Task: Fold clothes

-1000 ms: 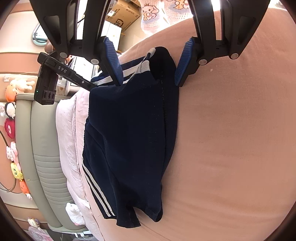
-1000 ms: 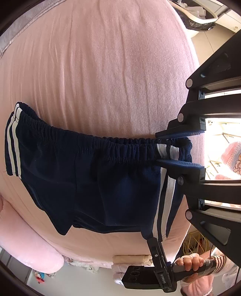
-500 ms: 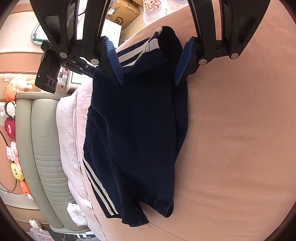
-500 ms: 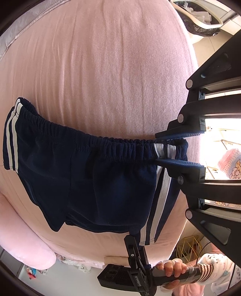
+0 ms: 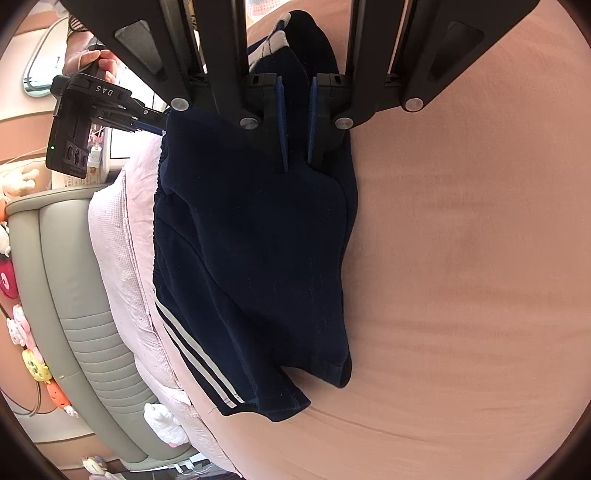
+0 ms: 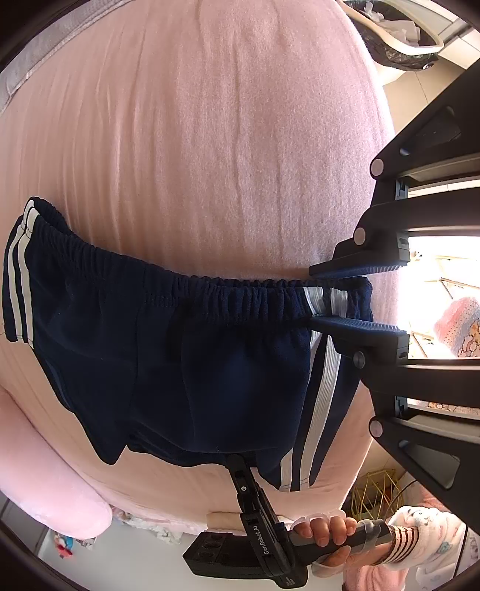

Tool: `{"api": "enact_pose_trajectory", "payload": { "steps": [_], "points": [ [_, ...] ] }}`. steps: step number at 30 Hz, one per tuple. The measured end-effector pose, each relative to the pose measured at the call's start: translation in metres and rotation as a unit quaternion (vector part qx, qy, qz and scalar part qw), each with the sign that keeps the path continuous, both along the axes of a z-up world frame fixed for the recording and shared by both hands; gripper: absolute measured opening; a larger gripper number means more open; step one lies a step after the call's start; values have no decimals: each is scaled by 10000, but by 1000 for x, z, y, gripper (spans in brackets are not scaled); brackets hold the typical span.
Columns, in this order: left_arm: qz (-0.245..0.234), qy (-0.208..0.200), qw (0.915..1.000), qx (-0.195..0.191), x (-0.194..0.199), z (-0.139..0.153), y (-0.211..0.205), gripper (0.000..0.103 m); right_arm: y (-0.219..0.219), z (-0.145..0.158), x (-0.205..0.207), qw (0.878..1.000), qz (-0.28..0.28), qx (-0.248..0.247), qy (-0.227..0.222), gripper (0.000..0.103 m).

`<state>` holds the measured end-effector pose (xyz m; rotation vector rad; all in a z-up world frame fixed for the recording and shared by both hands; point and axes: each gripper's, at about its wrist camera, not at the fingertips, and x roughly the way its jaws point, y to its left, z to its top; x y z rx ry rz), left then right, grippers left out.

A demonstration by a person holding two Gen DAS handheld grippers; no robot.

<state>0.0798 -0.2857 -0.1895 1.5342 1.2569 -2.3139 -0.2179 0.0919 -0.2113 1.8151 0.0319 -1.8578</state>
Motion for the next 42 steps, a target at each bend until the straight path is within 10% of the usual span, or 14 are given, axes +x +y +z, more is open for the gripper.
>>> {"api": "enact_pose_trajectory", "payload": {
  "steps": [15,24,27,29,38,42],
  "points": [
    [-322,-388,9936,-1006,-5,8,-8,5,-8,-10,12,10000,-27,38,-74,19],
    [-240,-330,9970,-663,1,11,-15,8,-12,-13,24,10000,-88,-35,1,22],
    [-173,-124,9980,-600,8,19,-14,23,-11,-13,29,9998,-84,-153,84,24],
    [-176,-189,9969,-747,12,22,-12,65,-8,-10,37,9994,50,-204,277,30],
    [-1103,-70,9704,-2146,24,39,39,68,14,17,34,9943,122,-522,921,46],
    [-1071,-66,9725,-2069,30,31,49,68,13,14,34,9910,137,-755,1098,52]
  ]
}}
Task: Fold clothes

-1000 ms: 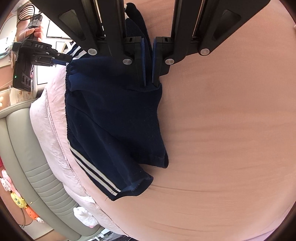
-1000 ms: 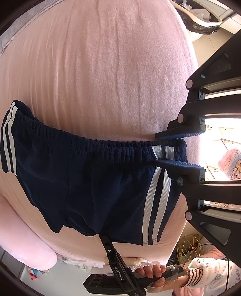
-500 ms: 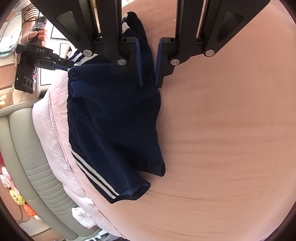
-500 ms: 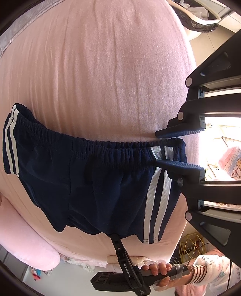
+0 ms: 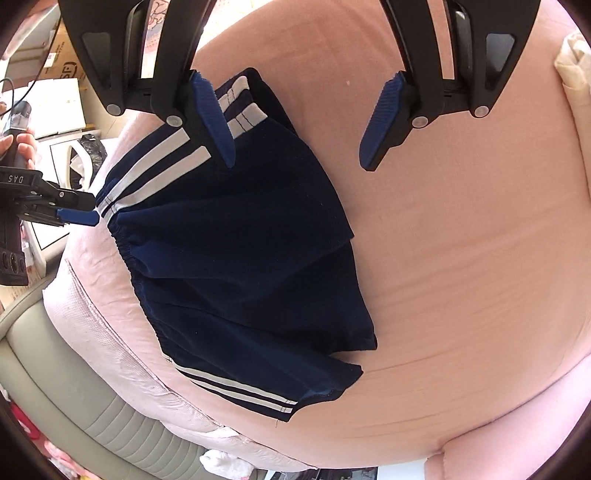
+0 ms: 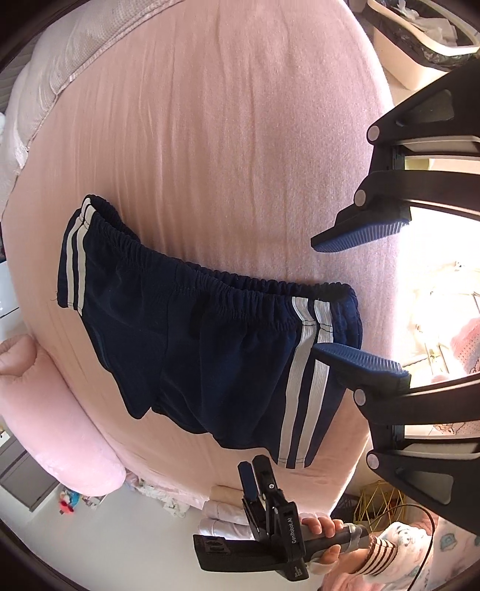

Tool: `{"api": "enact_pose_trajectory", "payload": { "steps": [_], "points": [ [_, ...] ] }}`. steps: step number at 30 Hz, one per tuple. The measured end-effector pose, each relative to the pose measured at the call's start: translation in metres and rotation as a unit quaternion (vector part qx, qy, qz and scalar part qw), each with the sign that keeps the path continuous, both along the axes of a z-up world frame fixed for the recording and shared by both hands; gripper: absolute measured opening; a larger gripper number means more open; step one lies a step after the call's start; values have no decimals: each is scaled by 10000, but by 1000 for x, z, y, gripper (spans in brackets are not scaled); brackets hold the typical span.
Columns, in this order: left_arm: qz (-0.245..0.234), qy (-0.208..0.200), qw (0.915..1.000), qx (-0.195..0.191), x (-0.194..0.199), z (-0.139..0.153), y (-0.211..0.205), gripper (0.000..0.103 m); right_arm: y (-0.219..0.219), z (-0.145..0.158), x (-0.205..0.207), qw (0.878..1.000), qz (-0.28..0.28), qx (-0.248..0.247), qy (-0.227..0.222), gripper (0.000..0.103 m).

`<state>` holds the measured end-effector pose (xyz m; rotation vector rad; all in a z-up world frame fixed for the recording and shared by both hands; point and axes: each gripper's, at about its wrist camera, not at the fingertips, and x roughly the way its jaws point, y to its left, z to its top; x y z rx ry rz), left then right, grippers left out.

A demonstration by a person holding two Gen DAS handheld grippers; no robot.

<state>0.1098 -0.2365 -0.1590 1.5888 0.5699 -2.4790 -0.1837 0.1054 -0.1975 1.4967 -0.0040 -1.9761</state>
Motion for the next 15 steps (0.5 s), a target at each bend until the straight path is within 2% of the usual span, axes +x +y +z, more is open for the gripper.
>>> {"api": "enact_pose_trajectory", "payload": {
  "steps": [2,6,10,15],
  "points": [
    [131,90,9993,346,4,-5,-1,68,3,0,-11,9999,93,16,43,53],
    [310,273,9969,677,14,-7,0,68,20,12,-11,9990,290,124,307,53],
    [179,601,9970,445,22,4,10,68,16,16,-1,9969,474,99,621,53],
    [-68,1151,9931,-224,34,16,27,68,16,22,17,9898,702,157,1229,53]
  ]
}}
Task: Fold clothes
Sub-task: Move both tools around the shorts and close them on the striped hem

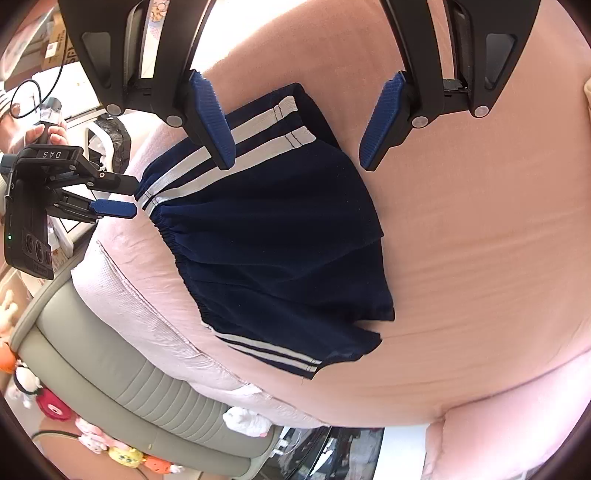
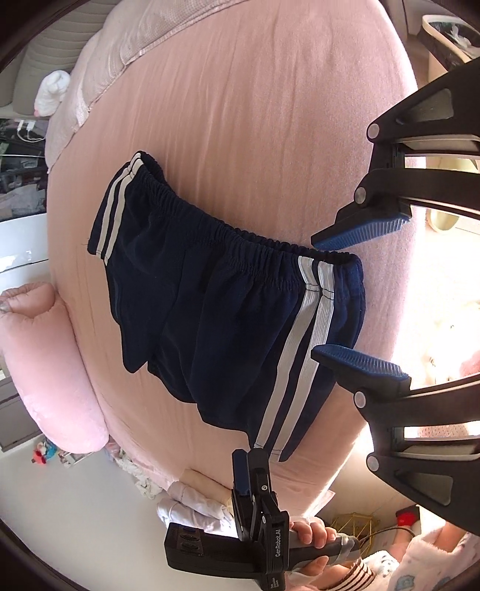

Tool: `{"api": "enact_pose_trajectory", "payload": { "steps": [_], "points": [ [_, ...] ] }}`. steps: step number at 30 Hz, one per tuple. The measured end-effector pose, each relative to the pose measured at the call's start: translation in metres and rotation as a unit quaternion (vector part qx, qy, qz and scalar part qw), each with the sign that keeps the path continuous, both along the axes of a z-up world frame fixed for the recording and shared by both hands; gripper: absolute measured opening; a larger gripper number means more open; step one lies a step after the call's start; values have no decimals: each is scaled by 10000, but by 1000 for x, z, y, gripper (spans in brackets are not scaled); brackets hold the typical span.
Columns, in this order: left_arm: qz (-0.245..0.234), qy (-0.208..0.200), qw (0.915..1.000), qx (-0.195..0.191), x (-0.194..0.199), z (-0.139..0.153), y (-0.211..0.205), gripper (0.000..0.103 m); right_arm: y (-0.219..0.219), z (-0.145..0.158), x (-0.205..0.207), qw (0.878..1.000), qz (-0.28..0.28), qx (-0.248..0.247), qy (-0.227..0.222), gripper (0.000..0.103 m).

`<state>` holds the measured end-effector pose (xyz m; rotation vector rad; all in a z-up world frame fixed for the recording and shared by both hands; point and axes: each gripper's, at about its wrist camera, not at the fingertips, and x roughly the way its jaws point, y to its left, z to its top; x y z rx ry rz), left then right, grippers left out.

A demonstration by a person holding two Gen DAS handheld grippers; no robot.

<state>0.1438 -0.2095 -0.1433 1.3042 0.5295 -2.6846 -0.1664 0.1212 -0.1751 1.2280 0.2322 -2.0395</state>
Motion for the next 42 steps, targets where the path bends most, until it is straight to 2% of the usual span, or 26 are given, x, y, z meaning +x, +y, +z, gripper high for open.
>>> {"api": "enact_pose_trajectory", "payload": {
  "steps": [4,8,12,17,22,23,26,29,31,34,38,41,42],
  "points": [
    [-165,3,9992,-371,-4,-5,16,68,2,-2,14,9994,91,193,283,53],
    [-364,-383,9964,-667,-7,-19,31,68,-7,-12,20,9969,248,526,531,53],
    [-405,-467,9909,-1196,-2,-27,48,68,-22,-20,28,9907,479,915,888,53],
    [-557,-694,9834,-1579,-3,-38,59,68,-32,-24,31,9822,665,1338,1137,53],
    [-433,-665,9865,-1433,-6,-33,55,68,-36,-25,32,9764,766,1566,1272,53],
    [-410,-656,9857,-1500,-6,-32,55,68,-37,-25,33,9745,817,1621,1323,53],
    [-463,-693,9750,-2057,-7,-30,61,68,-44,-24,39,9628,1005,1912,1623,53],
    [-726,-619,9535,-2858,-4,-27,73,68,-53,-25,48,9410,1265,2358,2070,53],
    [-944,-532,9317,-3468,-1,-26,83,68,-59,-29,58,9190,1523,2669,2472,53],
    [-1409,-481,8884,-4343,4,-31,100,68,-67,-36,76,8744,1996,3119,3135,53],
    [-2000,-460,8261,-5249,11,-46,113,68,-72,-53,98,7950,2698,3712,3969,52],
    [-2366,-447,7810,-5762,16,-59,121,68,-72,-66,107,7504,3055,3983,4301,52],
    [-2463,-439,7666,-5914,17,-62,124,68,-73,-68,107,7457,3085,4013,4333,52]
  ]
}}
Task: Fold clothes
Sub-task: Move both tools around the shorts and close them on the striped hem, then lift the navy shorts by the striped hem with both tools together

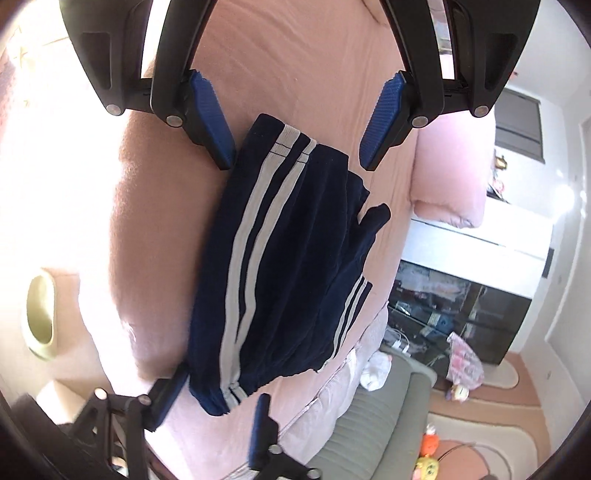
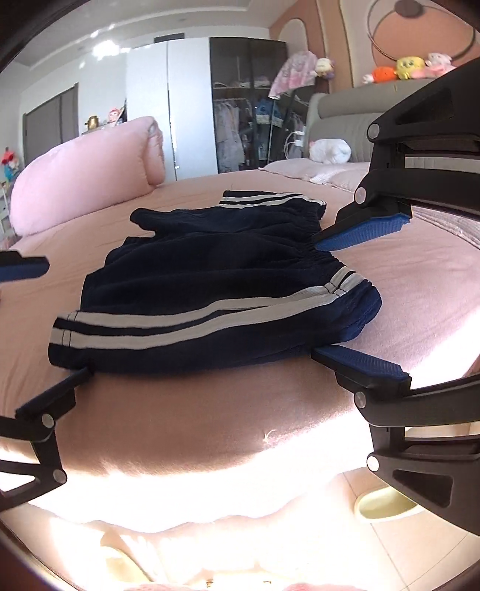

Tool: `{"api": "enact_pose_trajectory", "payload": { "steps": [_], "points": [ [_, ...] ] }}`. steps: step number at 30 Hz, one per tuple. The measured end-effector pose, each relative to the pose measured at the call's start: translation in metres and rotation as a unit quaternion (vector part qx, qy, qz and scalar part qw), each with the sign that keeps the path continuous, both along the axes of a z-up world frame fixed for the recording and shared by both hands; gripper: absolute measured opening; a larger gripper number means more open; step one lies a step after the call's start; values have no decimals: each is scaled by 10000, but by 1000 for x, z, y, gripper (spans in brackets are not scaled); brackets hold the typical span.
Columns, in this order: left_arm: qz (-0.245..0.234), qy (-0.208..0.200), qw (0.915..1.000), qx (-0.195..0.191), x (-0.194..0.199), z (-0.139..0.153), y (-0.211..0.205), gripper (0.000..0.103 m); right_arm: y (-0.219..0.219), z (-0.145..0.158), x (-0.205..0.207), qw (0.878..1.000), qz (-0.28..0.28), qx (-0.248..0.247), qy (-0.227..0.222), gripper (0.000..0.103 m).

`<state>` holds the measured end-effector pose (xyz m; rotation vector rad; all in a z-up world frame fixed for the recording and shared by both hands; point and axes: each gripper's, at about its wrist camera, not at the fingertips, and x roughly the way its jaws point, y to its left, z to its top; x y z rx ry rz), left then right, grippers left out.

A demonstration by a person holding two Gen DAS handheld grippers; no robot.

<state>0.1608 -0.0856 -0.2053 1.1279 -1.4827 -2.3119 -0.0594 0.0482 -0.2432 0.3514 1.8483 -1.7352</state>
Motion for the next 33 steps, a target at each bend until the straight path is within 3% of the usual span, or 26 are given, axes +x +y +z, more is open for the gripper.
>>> {"api": "enact_pose_trajectory", "payload": {
  "steps": [3,6,11,13,15,17,21,24,26,29,32,33],
  "points": [
    [-361,-27,9983,-459,3,-6,7,68,-2,-4,-1,10000,22,47,53,52],
    [-572,-83,9970,-522,1,-7,7,68,-6,-7,-2,9999,35,99,76,52],
    [-668,-252,9974,-97,-5,0,-1,69,-7,-18,1,9985,313,320,311,52],
    [-828,-283,9961,-96,-3,0,0,68,-8,-21,1,9983,314,330,367,52],
    [-1002,-316,9944,-125,-2,-1,2,68,-9,-23,2,9985,303,356,297,46],
    [-1048,-379,9937,-91,-3,-2,2,68,-9,-26,5,9987,292,417,34,15],
    [-1018,-539,9932,153,-6,1,1,66,-5,-42,16,9949,594,667,465,10],
    [-1061,-791,9898,520,-8,4,-2,45,-7,-43,16,9943,624,708,499,10],
    [-1204,-1112,9835,771,-6,2,-1,12,-8,-38,13,9957,587,639,336,10],
    [-1462,-1049,9826,462,3,-8,7,7,-9,-34,10,9966,538,609,155,10],
    [-1409,-1211,9807,605,2,-5,11,6,-8,-33,9,9957,627,666,106,9],
    [-1323,-1321,9786,862,-3,1,9,6,-7,-31,9,9956,663,657,76,9]
  ]
}}
